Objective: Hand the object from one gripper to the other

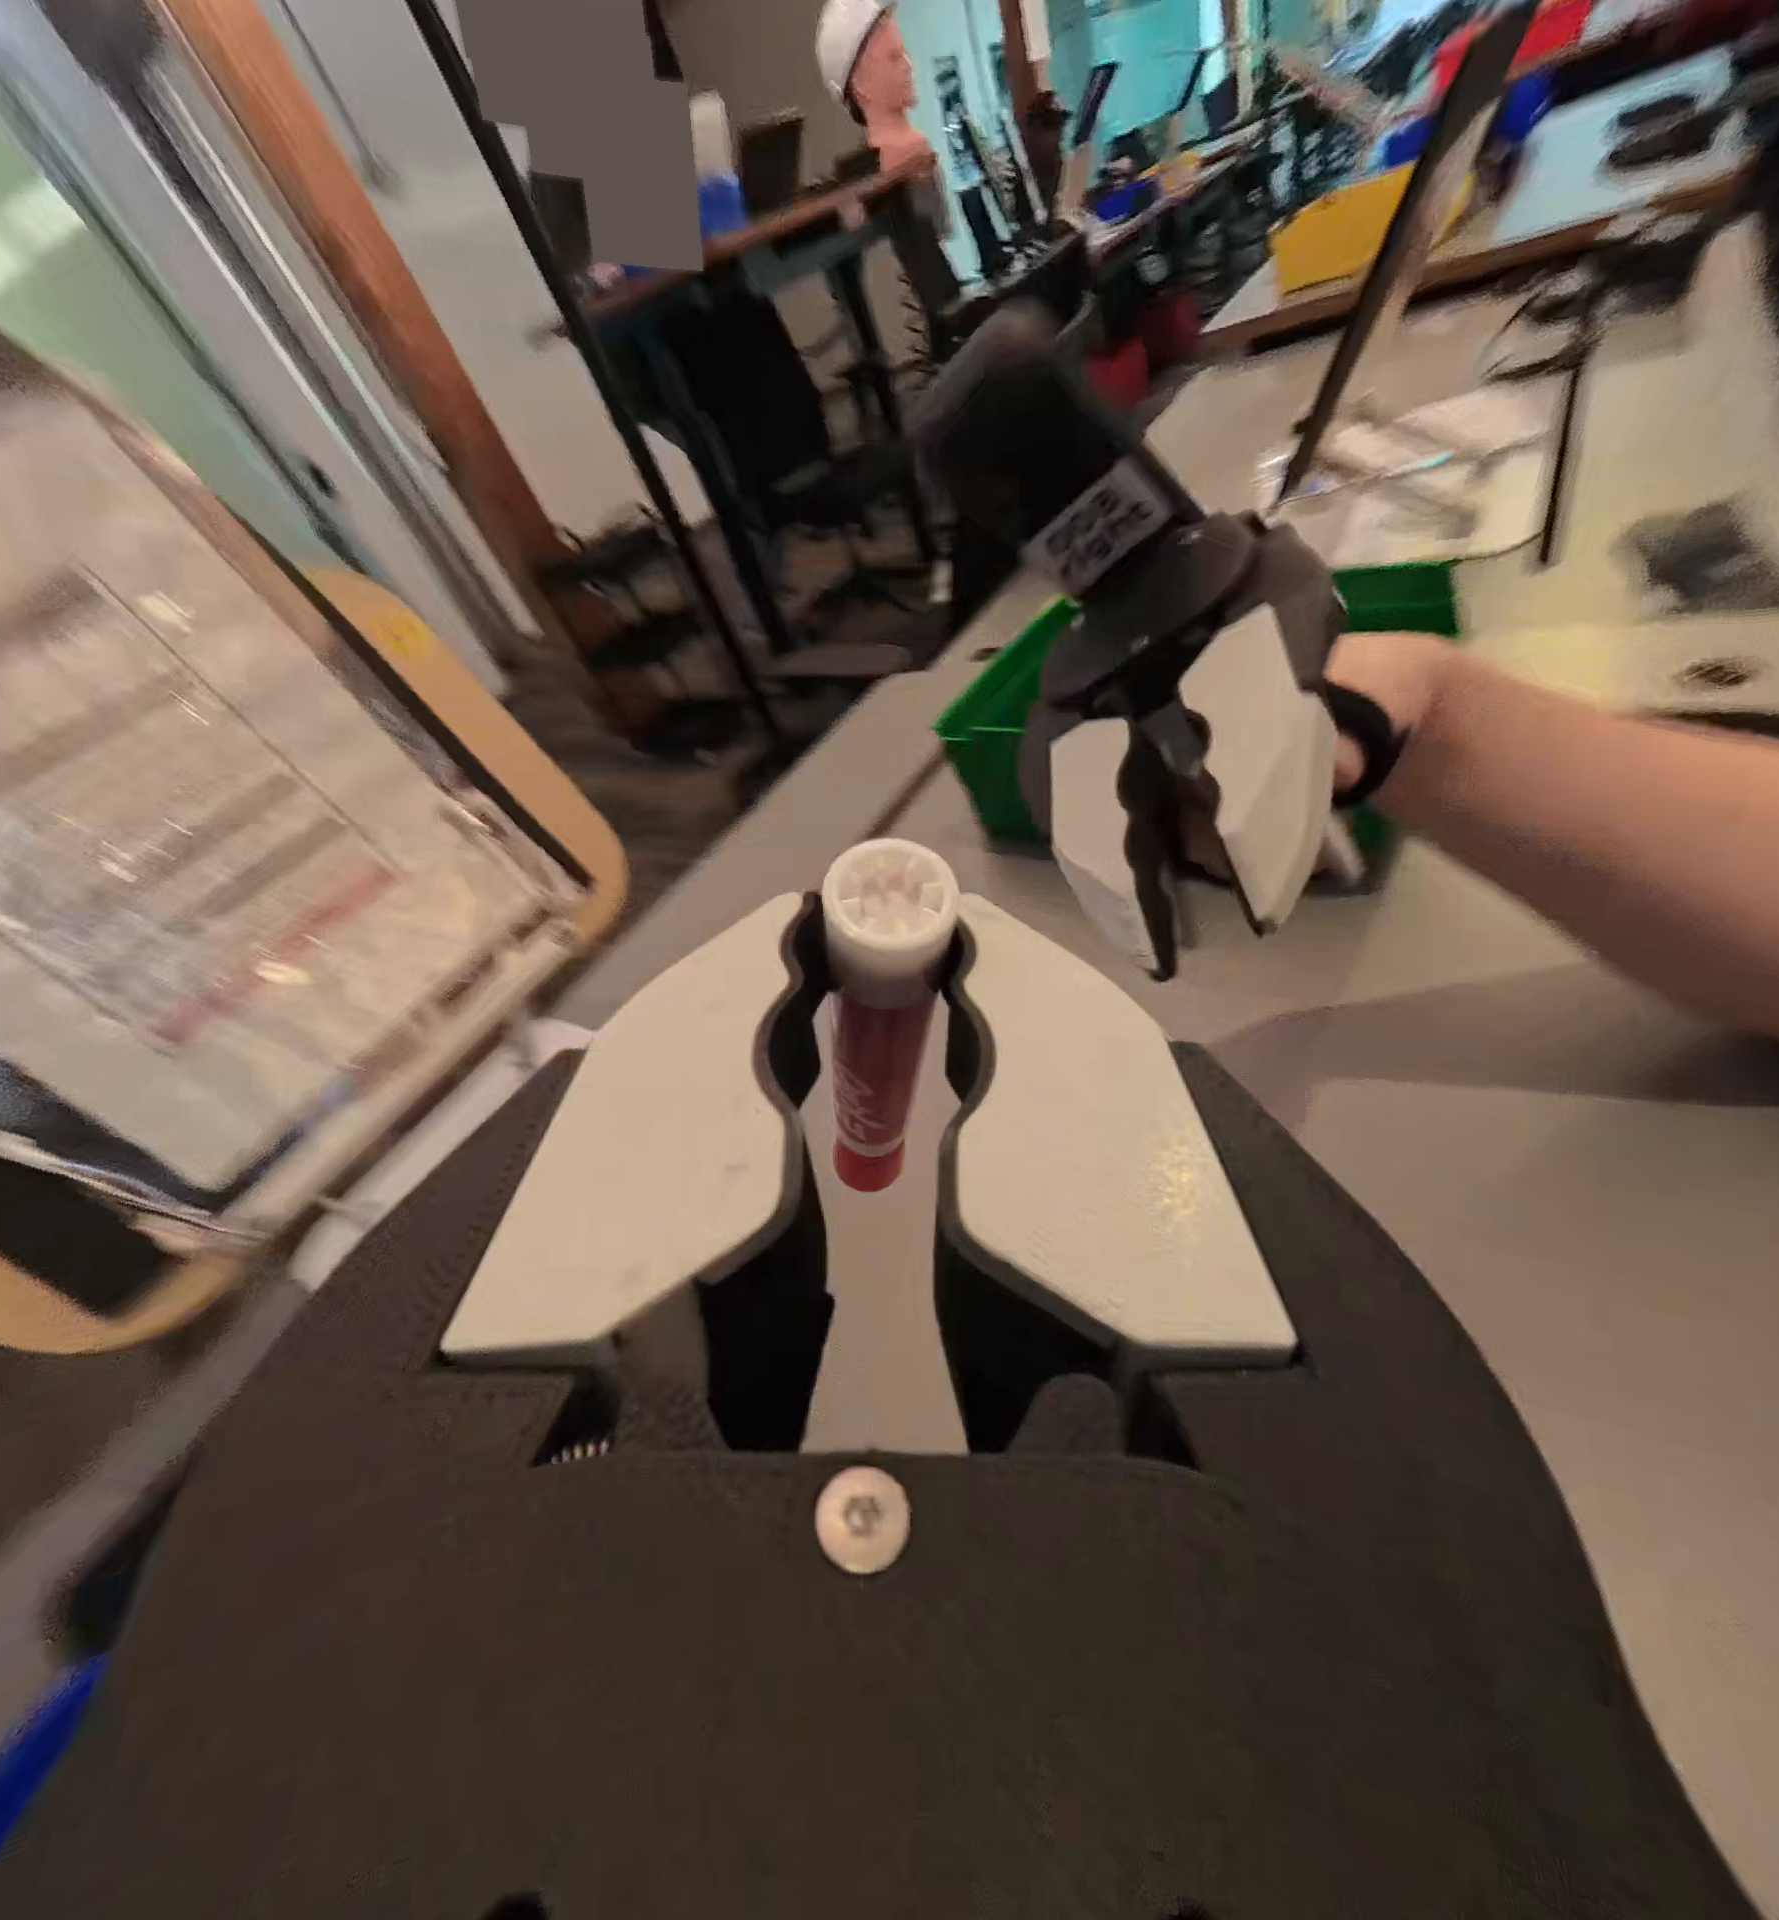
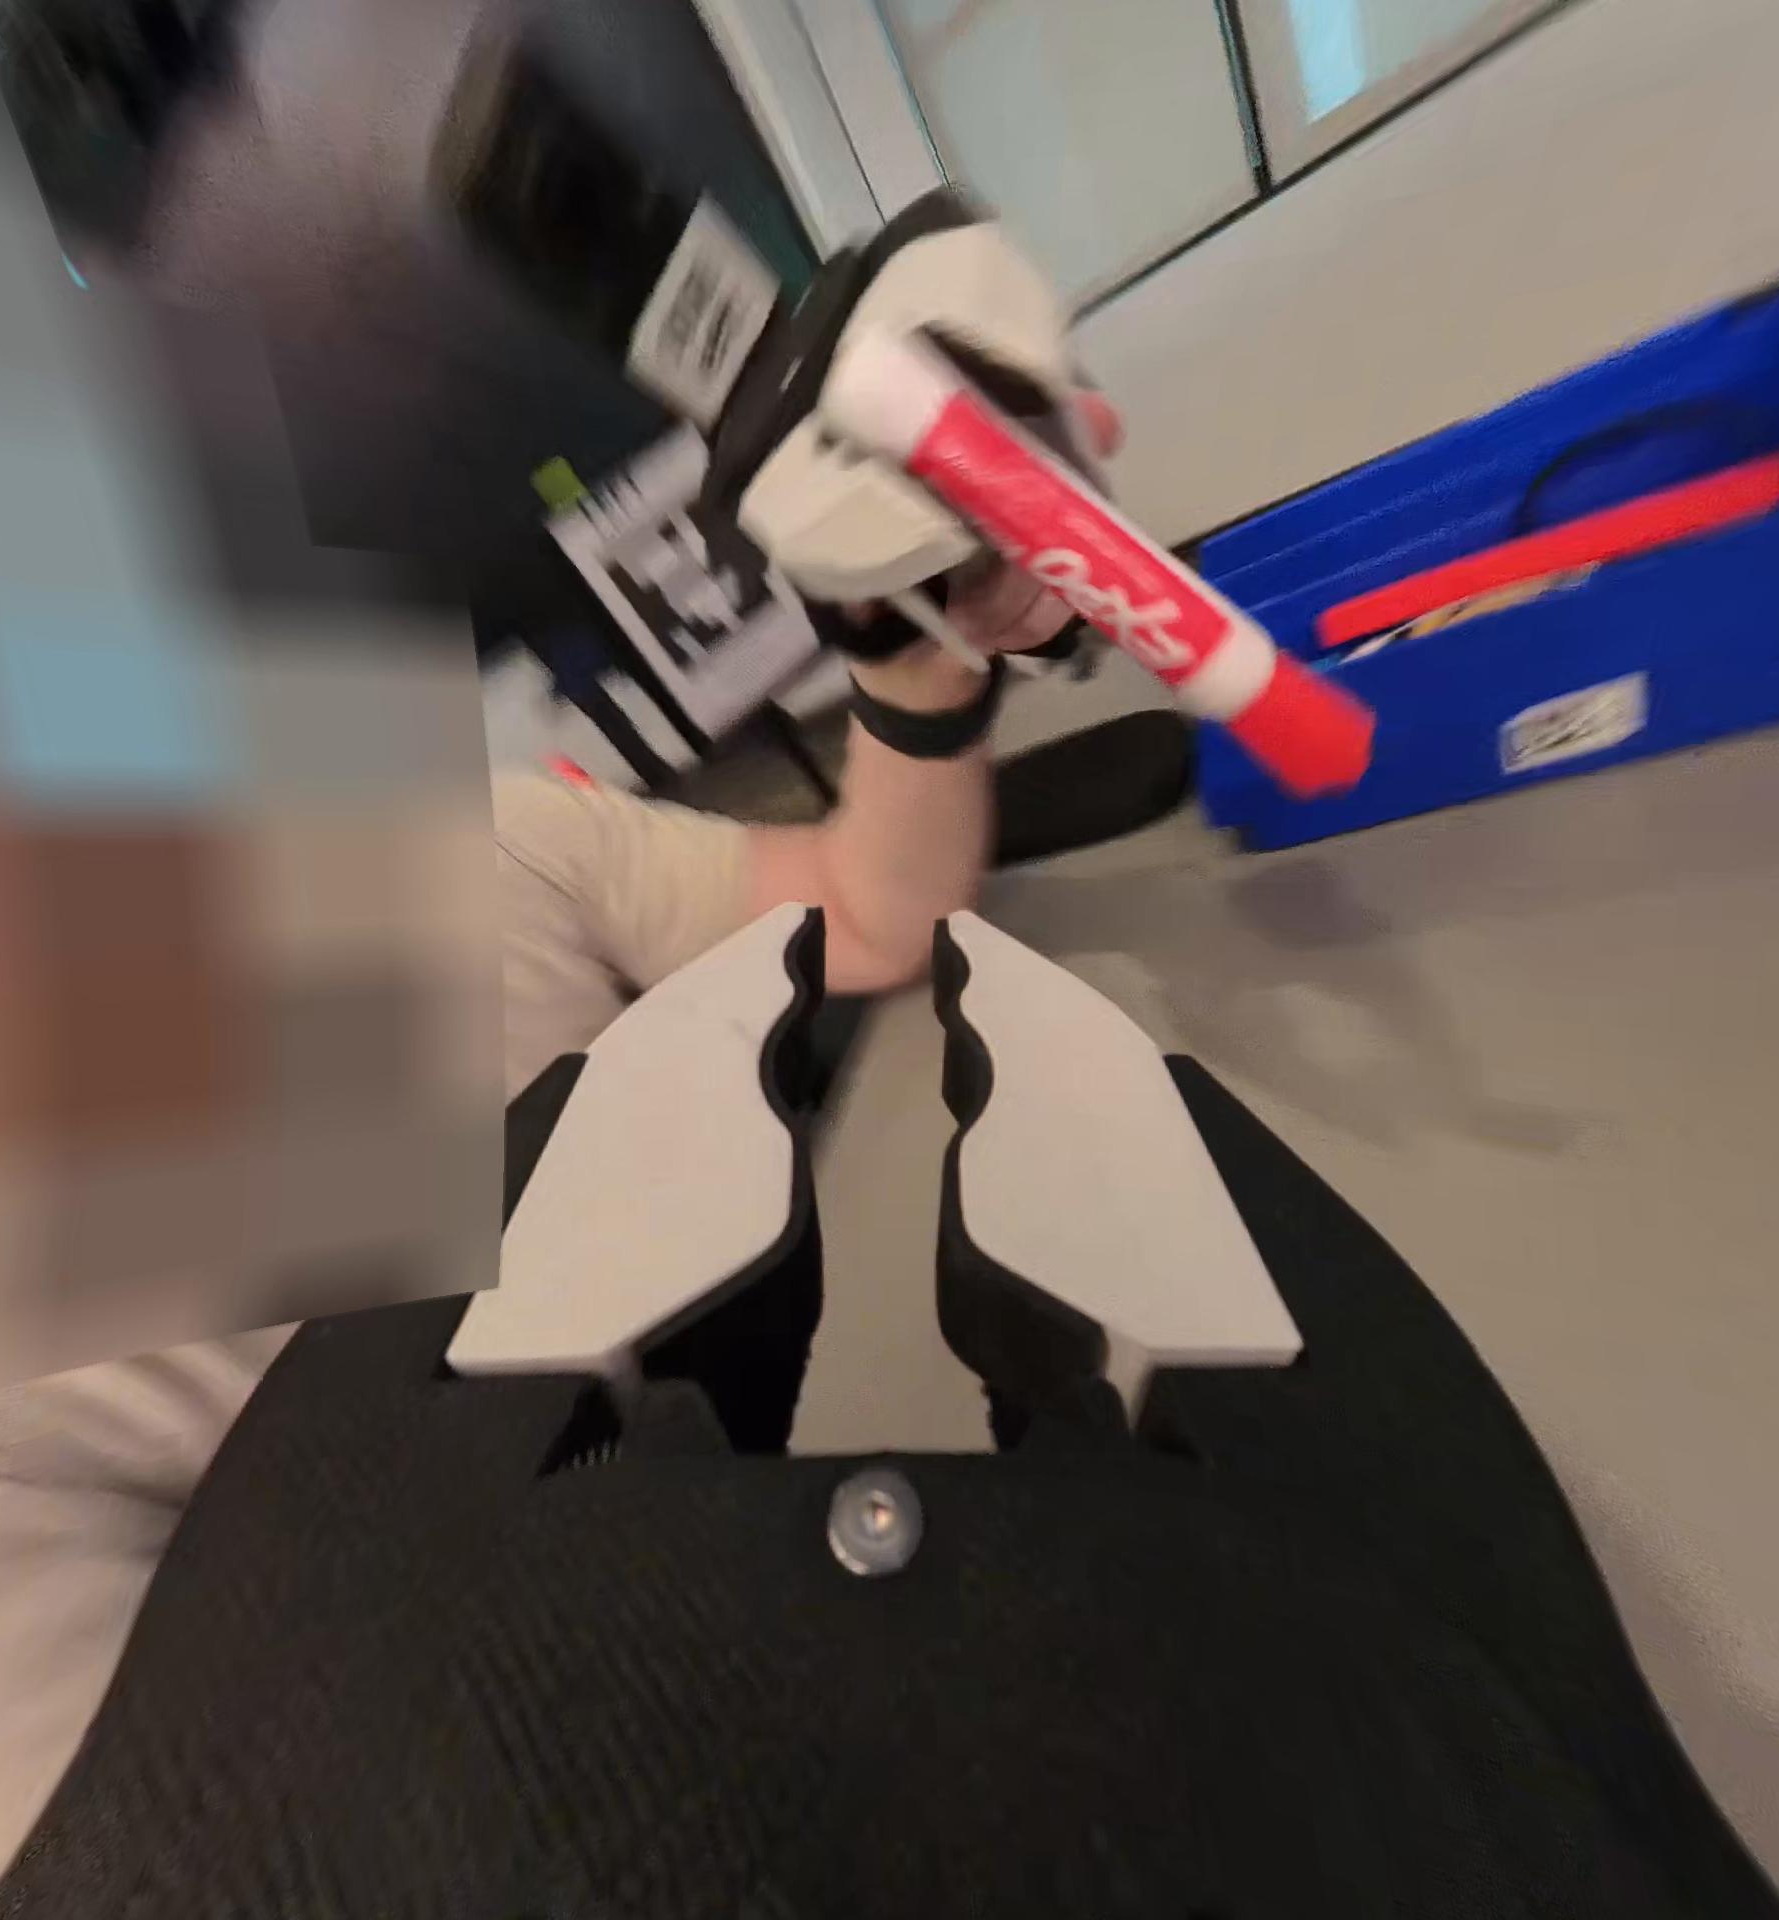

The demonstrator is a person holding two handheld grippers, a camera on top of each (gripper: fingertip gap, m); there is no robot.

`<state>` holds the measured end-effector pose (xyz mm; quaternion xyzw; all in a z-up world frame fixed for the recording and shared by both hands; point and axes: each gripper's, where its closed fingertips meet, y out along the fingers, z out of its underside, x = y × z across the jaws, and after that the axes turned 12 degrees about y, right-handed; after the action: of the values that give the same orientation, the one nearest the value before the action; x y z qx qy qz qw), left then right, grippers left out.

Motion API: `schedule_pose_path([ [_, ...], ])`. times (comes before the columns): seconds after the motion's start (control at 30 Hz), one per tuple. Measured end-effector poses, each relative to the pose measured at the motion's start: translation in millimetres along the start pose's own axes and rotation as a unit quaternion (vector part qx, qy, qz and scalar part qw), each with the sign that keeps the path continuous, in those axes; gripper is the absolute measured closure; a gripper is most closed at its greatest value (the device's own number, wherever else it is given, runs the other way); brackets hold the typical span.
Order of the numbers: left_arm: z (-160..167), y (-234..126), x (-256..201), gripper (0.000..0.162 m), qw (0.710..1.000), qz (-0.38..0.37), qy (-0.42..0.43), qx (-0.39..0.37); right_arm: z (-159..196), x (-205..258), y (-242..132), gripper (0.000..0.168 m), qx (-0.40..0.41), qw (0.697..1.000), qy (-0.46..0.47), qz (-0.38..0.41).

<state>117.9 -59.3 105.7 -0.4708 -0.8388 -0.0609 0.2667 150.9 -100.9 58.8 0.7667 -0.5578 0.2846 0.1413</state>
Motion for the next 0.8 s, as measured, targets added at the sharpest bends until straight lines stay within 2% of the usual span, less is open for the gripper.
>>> schedule_pose_path([
  [0.03,2,-2,-2,0.142,0.998,0.035,-0.056,-0.002,2,-2,3,0.143,0.008,0.993,-0.108,0.050],
  [0.07,2,-4,-5,0.142,0.991,0.075,-0.110,-0.008,1,-6,6,0.143,0.006,0.968,-0.228,0.104],
  [0.1,1,-6,-5,0.142,0.981,0.106,-0.161,-0.020,-5,-8,6,0.140,-0.008,0.924,-0.349,0.158],
  [0.17,1,-10,-7,0.142,0.957,0.157,-0.244,-0.032,-27,-12,-1,0.141,-0.074,0.795,-0.535,0.278],
  [0.2,6,-10,-9,0.142,0.947,0.176,-0.267,-0.023,-31,-14,-2,0.141,-0.082,0.735,-0.594,0.316],
  [0.23,12,-10,-10,0.142,0.939,0.188,-0.287,-0.008,-30,-23,0,0.141,-0.064,0.691,-0.628,0.353],
  [0.3,22,-9,-13,0.142,0.918,0.212,-0.335,0.011,-23,-47,8,0.118,0.005,0.591,-0.692,0.416],
  [0.33,26,-9,-14,0.142,0.905,0.225,-0.360,0.017,-20,-53,13,0.115,0.024,0.530,-0.728,0.434],
  [0.37,27,-8,-14,0.142,0.893,0.238,-0.381,0.017,-17,-53,22,0.116,0.022,0.483,-0.759,0.435],
  [0.4,27,-8,-15,0.142,0.881,0.255,-0.399,0.009,-13,-50,32,0.116,0.010,0.458,-0.779,0.427],
  [0.47,29,-5,-17,0.142,0.856,0.281,-0.433,0.003,-5,-42,50,0.115,-0.011,0.433,-0.802,0.411],
  [0.57,36,2,-22,0.142,0.826,0.313,-0.469,0.004,-8,-29,59,0.115,-0.035,0.361,-0.827,0.430],
  [0.6,37,6,-23,0.141,0.817,0.319,-0.480,0.002,-6,-29,61,0.119,-0.027,0.357,-0.830,0.427],
  [0.67,34,7,-24,0.140,0.797,0.342,-0.498,-0.017,-3,-27,62,0.144,-0.026,0.355,-0.834,0.421],
  [0.7,36,9,-22,0.140,0.801,0.335,-0.496,-0.019,-4,-26,60,0.146,-0.028,0.361,-0.831,0.422],
  [0.77,42,16,-14,0.134,0.835,0.295,-0.464,-0.020,-8,-23,56,0.148,-0.031,0.405,-0.810,0.424],
  [0.8,42,18,-6,0.122,0.856,0.266,-0.442,-0.031,-10,-20,54,0.148,-0.038,0.442,-0.793,0.418],
])
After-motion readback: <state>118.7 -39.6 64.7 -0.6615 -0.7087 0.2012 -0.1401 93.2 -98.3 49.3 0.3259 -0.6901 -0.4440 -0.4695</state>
